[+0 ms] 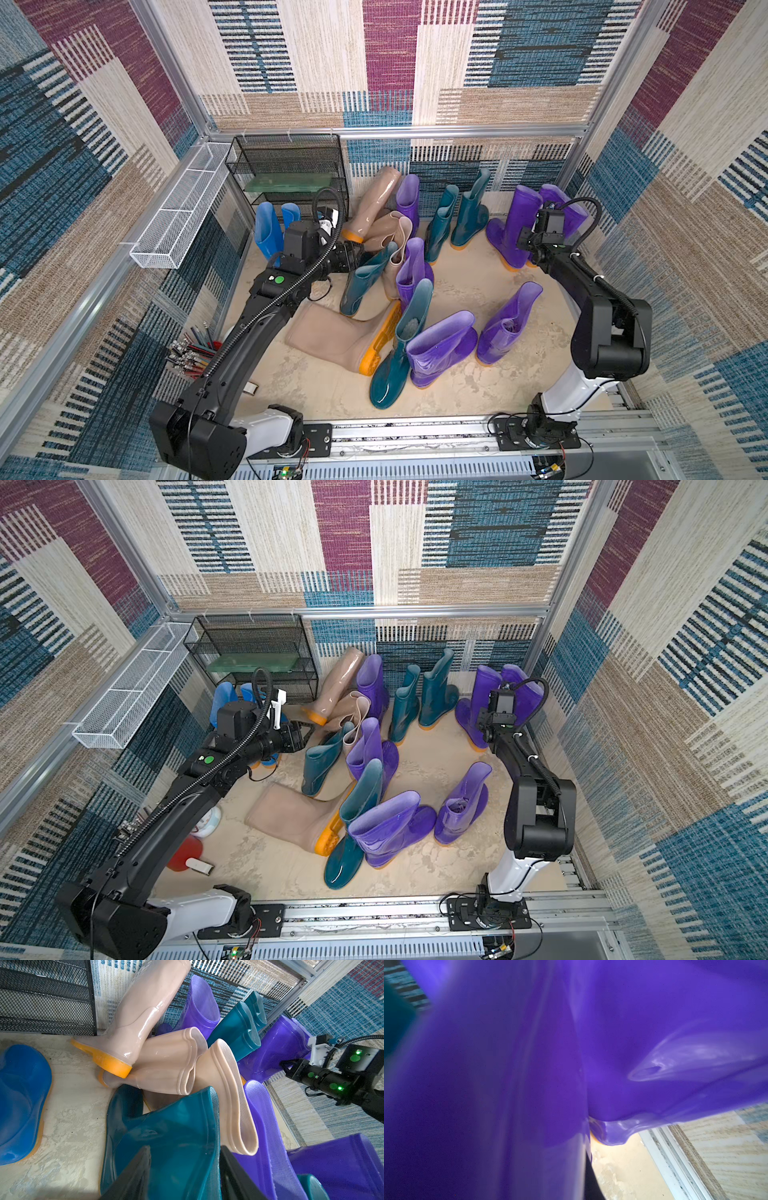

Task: Match and arrange rain boots in pairs
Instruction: Pair a pair of rain boots at the corner of the board.

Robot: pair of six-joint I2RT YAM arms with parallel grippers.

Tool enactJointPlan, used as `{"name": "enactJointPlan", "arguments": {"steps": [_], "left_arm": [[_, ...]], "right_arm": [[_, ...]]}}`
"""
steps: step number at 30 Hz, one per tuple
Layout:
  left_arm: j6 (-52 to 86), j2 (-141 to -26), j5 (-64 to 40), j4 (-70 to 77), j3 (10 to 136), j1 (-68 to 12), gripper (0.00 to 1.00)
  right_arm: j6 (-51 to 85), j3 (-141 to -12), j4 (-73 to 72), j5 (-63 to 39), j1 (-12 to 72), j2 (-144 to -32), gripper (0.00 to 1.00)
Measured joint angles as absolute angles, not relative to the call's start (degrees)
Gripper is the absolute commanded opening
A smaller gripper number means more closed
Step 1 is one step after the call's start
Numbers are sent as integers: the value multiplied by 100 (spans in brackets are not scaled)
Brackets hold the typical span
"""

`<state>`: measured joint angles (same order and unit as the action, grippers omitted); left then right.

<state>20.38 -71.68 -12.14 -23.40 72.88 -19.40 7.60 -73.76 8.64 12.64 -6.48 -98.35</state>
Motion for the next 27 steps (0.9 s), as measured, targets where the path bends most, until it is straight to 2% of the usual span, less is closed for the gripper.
{"name": "enactJointPlan", "arguments": {"steps": [3,5,8,9,10,11,14,18,23,26,27], "left_arm": [[2038,-7172,-1214,-2340,7288,-1940,56],[2036,-7175,-1214,-2340,7288,-1940,56],[2016,-7166,-1214,-2340,7288,-1940,56],[2016,-7157,-1214,-2340,7288,-1940,56],[2016,-7150,-1214,-2340,7288,-1940,56],[2014,-7146,-1212,-2340,7288,-1940,56],[2014,-7144,-1214,-2342,7288,-1940,57],[2014,-7113,-1216,-2342,7295,-1940,57],[2014,-7061,-1219,-2342,7297,-1942,58],[2014,-7026,-1221,-2342,7297,-1942,58],[2014,-7017,-1221,-2342,7297,-1942,58]], "right_arm": [[921,-7295,637,1350,-646,-9835,7],[1017,-7290,541,1347,-642,-9843,12],[1170,-7244,445,1409,-523,-9821,43],[1173,-7170,392,1404,-449,-9765,57],[1192,-7105,379,1393,-392,-9701,64],[1216,-7019,384,1398,-331,-9607,70],[1319,-6836,390,1466,-298,-9338,79],[1391,-6598,467,1708,-261,-8823,85],[1494,-6687,751,1870,-211,-8180,84],[1503,-6781,969,1933,91,-7846,73],[1406,-6799,1002,1813,274,-7752,64]]}}
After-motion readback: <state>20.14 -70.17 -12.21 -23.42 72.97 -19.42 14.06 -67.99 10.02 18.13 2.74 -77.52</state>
